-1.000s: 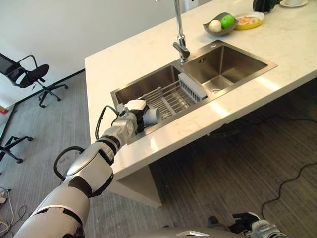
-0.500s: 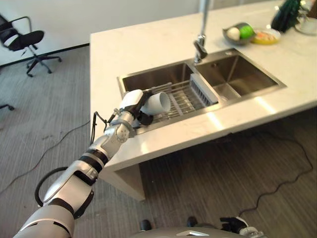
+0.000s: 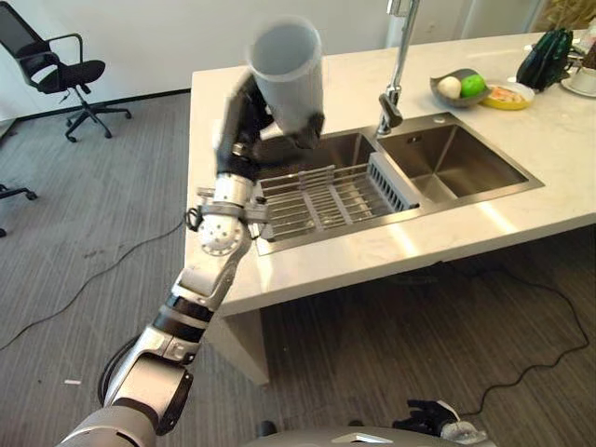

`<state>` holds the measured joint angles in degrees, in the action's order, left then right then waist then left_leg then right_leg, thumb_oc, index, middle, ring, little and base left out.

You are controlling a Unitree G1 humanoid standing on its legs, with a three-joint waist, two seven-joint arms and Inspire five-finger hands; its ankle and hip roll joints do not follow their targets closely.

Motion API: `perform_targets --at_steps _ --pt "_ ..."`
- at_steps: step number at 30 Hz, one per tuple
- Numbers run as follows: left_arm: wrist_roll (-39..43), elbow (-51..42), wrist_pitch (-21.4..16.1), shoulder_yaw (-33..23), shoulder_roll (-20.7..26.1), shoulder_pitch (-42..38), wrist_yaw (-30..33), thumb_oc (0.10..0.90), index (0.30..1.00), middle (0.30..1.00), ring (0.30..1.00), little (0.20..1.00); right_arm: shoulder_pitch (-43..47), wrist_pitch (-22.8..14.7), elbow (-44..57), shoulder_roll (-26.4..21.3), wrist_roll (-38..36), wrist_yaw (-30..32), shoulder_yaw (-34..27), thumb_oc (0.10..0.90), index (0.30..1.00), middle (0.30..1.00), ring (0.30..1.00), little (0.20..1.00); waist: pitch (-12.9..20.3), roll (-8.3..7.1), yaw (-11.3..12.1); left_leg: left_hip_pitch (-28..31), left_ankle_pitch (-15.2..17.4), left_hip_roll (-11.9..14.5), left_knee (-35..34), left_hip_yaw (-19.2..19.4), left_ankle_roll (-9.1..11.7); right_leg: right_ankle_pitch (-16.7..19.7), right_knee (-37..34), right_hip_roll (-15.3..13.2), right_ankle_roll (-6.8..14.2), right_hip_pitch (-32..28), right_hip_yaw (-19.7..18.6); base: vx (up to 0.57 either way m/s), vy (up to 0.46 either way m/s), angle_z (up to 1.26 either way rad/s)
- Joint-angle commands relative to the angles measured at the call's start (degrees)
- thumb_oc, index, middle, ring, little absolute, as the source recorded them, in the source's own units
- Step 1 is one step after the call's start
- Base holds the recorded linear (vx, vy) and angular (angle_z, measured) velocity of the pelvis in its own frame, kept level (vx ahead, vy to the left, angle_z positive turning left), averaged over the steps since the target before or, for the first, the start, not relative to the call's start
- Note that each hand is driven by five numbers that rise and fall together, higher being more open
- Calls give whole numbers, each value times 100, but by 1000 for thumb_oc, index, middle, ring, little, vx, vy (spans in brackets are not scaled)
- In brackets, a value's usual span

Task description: Place the dishes in the dishwasher.

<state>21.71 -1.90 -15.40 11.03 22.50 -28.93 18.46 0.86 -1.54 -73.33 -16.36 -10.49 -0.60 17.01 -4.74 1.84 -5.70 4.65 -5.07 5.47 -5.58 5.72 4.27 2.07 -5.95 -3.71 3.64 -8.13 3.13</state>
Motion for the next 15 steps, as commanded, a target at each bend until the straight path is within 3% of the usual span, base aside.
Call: perform_targets --at_steps 1,4,6,7,8,9,10,11,12,13,15 --pt "-438 -41 -690 -1011 482 -117 396 400 300 300 300 300 -20 -83 -363 -124 -43 -176 162 800 900 900 900 900 262 38 452 126 400 59 58 -282 279 -236 95 -246 412 253 9 -12 -40 -8" --pt "-292 -454 -781 -1742 464 1152 187 400 300 300 300 300 -77 -64 -426 -85 56 -353 162 800 900 900 900 900 193 64 710 135 292 81 58 -378 300 -294 95 -224 342 190 68 11 -46 -2" --pt "-274 -500 -811 -1848 400 1453 146 400 300 300 300 300 -23 -74 -413 -95 102 -372 210 800 900 900 900 900 134 55 810 92 237 86 104 -452 316 -305 95 -227 318 171 113 -70 -61 11" --pt "-419 -716 -814 -2096 304 2119 72 400 300 300 300 300 114 -124 -326 -91 110 -381 203 800 900 900 900 900 -67 23 1172 -235 88 85 385 -718 396 -313 95 -237 280 158 344 -138 -117 30" --pt "-531 -706 -827 -2150 295 2335 110 400 300 300 300 300 152 -145 -311 -99 81 -369 175 800 900 900 900 900 -140 11 1346 -414 -24 88 467 -916 496 -369 95 -238 278 145 535 -279 -212 61" --pt "-700 -721 -852 -2276 301 2610 184 400 300 300 300 300 291 -185 -254 -201 62 -337 158 800 900 900 900 900 -296 24 1769 -822 -389 65 468 -1275 706 -380 95 -258 285 203 1024 -188 -141 110" --pt "-705 -730 -847 -2277 295 2610 187 400 300 300 300 300 295 -186 -255 -204 62 -337 155 800 900 900 900 900 -280 27 1744 -865 -427 59 465 -1306 705 -356 95 -259 285 232 1051 -156 -92 96" --pt "-705 -730 -847 -2277 295 2610 187 400 300 300 300 300 295 -186 -255 -204 62 -337 155 800 900 900 900 900 -280 27 1744 -865 -427 59 465 -1306 705 -356 95 -259 285 232 1051 -154 -59 196" --pt "-919 -844 -847 -2348 233 2735 305 400 300 300 300 300 240 -258 -156 -248 125 -324 169 800 900 900 900 900 -334 28 2055 -1234 -809 96 138 -1240 838 -374 95 -346 298 314 1698 -214 -93 160" --pt "-1014 -884 -821 -2340 220 2741 351 400 300 300 300 300 204 -287 -143 -279 93 -338 144 800 900 900 900 900 -352 0 2068 -1373 -853 76 101 -1209 830 -312 95 -378 298 391 1892 -295 -165 209" --pt "-1530 -966 -729 -2365 427 2740 478 400 300 300 300 300 134 -366 -128 -320 -6 -376 30 800 900 900 900 900 -321 -124 2017 -1390 -646 185 387 -452 665 -314 95 -427 253 413 2435 -202 -207 188"
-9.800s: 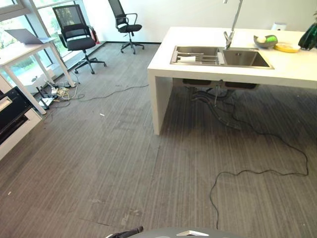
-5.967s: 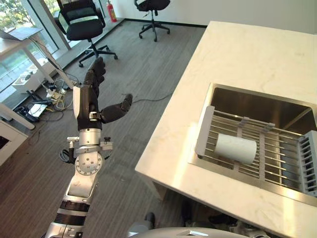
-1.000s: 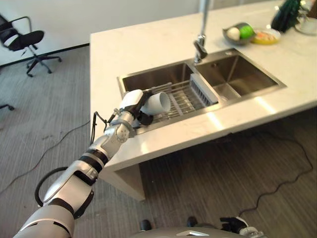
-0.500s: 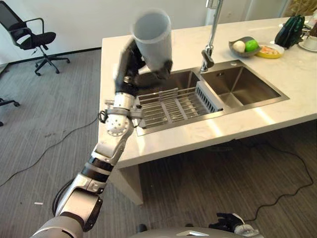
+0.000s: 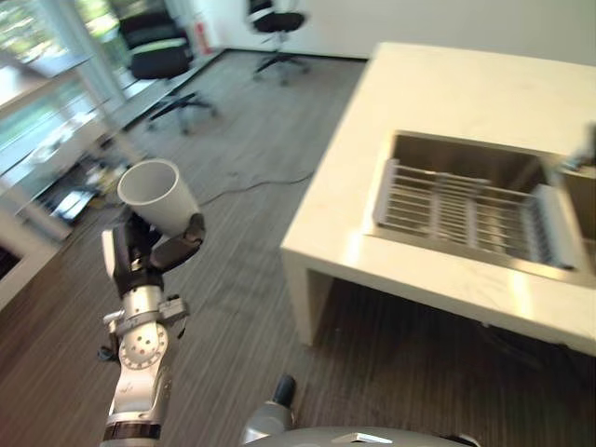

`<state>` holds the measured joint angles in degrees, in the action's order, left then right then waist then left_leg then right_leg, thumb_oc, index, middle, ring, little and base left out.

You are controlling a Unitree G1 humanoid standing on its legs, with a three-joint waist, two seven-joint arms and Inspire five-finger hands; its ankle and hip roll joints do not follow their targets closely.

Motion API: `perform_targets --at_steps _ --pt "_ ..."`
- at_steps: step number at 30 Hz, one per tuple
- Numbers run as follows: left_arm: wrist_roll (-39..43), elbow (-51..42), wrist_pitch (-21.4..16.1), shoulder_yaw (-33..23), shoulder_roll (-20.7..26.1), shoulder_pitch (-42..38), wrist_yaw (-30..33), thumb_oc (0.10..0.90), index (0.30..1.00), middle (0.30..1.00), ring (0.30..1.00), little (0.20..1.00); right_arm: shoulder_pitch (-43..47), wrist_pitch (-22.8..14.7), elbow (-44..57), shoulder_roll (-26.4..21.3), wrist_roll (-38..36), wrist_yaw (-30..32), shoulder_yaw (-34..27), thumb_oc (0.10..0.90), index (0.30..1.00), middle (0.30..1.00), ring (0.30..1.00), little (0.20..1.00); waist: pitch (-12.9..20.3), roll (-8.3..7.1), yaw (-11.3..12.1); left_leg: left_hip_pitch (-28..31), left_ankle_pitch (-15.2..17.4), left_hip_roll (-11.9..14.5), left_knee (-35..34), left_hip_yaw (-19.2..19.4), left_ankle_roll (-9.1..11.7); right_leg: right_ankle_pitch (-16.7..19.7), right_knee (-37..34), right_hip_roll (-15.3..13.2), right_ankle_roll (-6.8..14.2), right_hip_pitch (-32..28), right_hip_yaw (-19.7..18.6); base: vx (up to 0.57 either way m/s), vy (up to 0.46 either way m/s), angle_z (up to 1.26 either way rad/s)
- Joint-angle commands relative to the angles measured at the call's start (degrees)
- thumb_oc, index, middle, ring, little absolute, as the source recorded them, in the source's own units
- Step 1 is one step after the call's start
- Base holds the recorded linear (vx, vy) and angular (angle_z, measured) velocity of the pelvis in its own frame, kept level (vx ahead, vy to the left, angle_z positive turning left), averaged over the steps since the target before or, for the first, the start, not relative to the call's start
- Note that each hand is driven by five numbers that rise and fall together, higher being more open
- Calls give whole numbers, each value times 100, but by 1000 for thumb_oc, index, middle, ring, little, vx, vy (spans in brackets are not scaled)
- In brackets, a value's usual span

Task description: Place the dishes in the dishwasher.

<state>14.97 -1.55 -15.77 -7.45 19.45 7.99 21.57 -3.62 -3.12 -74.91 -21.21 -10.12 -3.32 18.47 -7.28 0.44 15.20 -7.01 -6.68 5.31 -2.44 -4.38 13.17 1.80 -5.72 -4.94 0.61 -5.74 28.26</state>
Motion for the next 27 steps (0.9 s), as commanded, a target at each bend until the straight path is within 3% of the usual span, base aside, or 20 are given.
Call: perform_targets --at_steps 1,3,4,5,7,10,12,13,14,15,16,17,18,19,20,21,22,23,24,27 --pt "-994 -1103 -662 -516 786 -936 176 400 300 300 300 300 535 -214 27 184 -23 -83 -160 800 900 900 900 900 -41 -63 -190 -196 -259 343 403 1046 -249 -402 72 -314 546 72 216 -186 -216 239" --pt "-1306 -1288 -657 -530 929 -1037 171 400 300 300 300 300 330 -204 -79 203 -35 -91 -287 800 900 900 900 900 65 -163 -448 34 68 638 864 2332 -342 -370 104 -364 449 7 909 -223 -88 263" --pt "-1395 -1357 -666 -506 967 -1107 181 400 300 300 300 300 283 -189 -152 198 -60 -78 -381 800 900 900 900 900 120 -221 -548 210 245 774 1007 2783 -342 -327 116 -447 440 -50 1245 -166 101 297" --pt "-1436 -1427 -710 -453 1032 -1155 149 400 300 300 300 300 243 -168 -184 200 -49 -66 -430 800 900 900 900 900 142 -237 -568 393 420 783 1008 2953 -351 -278 133 -530 445 -141 1527 -97 172 251" --pt "-1564 -1495 -793 -440 1120 -1182 215 400 300 300 300 300 226 -153 -94 252 -76 5 -480 800 900 900 900 900 233 -261 -558 652 669 625 877 3050 -416 -182 273 -679 442 -253 1953 -11 220 184" --pt "-1676 -1559 -719 -514 1083 -1009 365 400 300 300 300 300 360 -165 73 401 94 238 -432 800 900 900 900 900 357 -238 -492 786 606 503 328 3005 -585 -19 578 -814 562 -352 2289 80 263 191" --pt "-1744 -1689 -672 -558 1113 -928 465 400 300 300 300 300 392 -189 226 538 132 365 -415 800 900 900 900 900 320 -251 -467 971 745 180 16 2650 -866 213 1623 -1280 823 -233 2342 180 340 109" --pt "-1686 -1773 -655 -500 1152 -956 456 400 300 300 300 300 355 -183 306 616 106 430 -463 800 900 900 900 900 261 -248 -513 1090 838 31 -175 2456 -1036 507 2268 -1630 1091 -110 2191 238 296 77" --pt "-1670 -1816 -646 -342 1242 -1011 410 400 300 300 300 300 339 -202 377 696 47 446 -492 800 900 900 900 900 199 -260 -622 1151 920 -131 -237 2114 -1169 755 2819 -1882 1314 32 1799 222 243 107" --pt "-1654 -1812 -662 -177 1299 -1092 383 400 300 300 300 300 346 -197 373 761 -39 471 -537 800 900 900 900 900 135 -247 -776 1177 968 -157 -256 1863 -1213 815 3210 -1865 1355 301 1207 80 168 172" --pt "-1635 -1741 -686 122 1393 -1318 377 400 300 300 300 300 435 -218 411 807 -127 507 -552 800 900 900 900 900 42 -203 -903 1080 786 -134 -256 1685 -1257 770 3579 -1594 1255 798 358 -16 55 228" --pt "-1682 -1652 -670 431 1404 -1469 425 400 300 300 300 300 480 -256 501 845 -192 528 -449 800 900 900 900 900 -1 -131 -1020 1056 711 -29 -256 1530 -1242 431 3656 -1091 1189 1106 -273 14 -44 248" --pt "-1674 -1590 -677 647 1429 -1586 410 400 300 300 300 300 457 -315 610 856 -360 482 -415 800 900 900 900 900 33 -149 -1209 1032 649 -52 -256 1227 -1185 99 3382 -363 1094 1338 -1108 228 -69 224" --pt "-1692 -1581 -649 810 1384 -1757 425 400 300 300 300 300 384 -391 712 856 -478 551 -397 800 900 900 900 900 63 -200 -1330 1002 600 -180 -256 808 -1124 -168 2904 49 1018 1341 -1733 225 -65 215" --pt "-1696 -1571 -650 822 1385 -1770 432 400 300 300 300 300 379 -391 718 857 -480 553 -402 800 900 900 900 900 70 -189 -1334 985 581 -162 -256 796 -1116 -131 2849 68 1005 1327 -1713 313 -116 223" --pt "-1631 -1236 -697 933 1508 -2034 465 400 300 300 300 300 -293 -414 676 481 -301 491 -404 800 900 900 900 900 -16 -214 -1569 934 589 -197 -256 308 -1014 -219 2071 36 837 1368 -2303 248 -187 201" --pt "-1647 -1294 -759 987 1549 -2078 402 400 300 300 300 300 -199 -408 935 483 -358 395 -243 800 900 900 900 900 15 -261 -1556 915 656 -178 -256 145 -963 -208 1298 -2 793 1329 -2397 303 -219 178" --pt "-1717 -1318 -724 979 1535 -2072 412 400 300 300 300 300 -31 -405 1216 448 -266 470 -101 800 900 900 900 900 -3 -341 -1528 917 754 -172 -256 108 -926 -98 962 -23 827 1347 -2346 136 -148 140" --pt "-1746 -1459 -688 1086 1465 -2090 295 400 300 300 300 300 -58 -469 1172 465 -326 524 -152 800 900 900 900 900 68 -439 -1428 809 635 -341 -256 -285 -979 -169 818 10 801 1058 -2624 124 -111 101" --pt "-1703 -1455 -705 1006 1246 -1918 259 400 300 300 300 300 34 -356 1020 511 -255 517 -178 800 900 900 900 900 190 -507 -1335 804 709 -376 -256 -160 -948 215 233 -162 844 703 -2143 115 -127 129"
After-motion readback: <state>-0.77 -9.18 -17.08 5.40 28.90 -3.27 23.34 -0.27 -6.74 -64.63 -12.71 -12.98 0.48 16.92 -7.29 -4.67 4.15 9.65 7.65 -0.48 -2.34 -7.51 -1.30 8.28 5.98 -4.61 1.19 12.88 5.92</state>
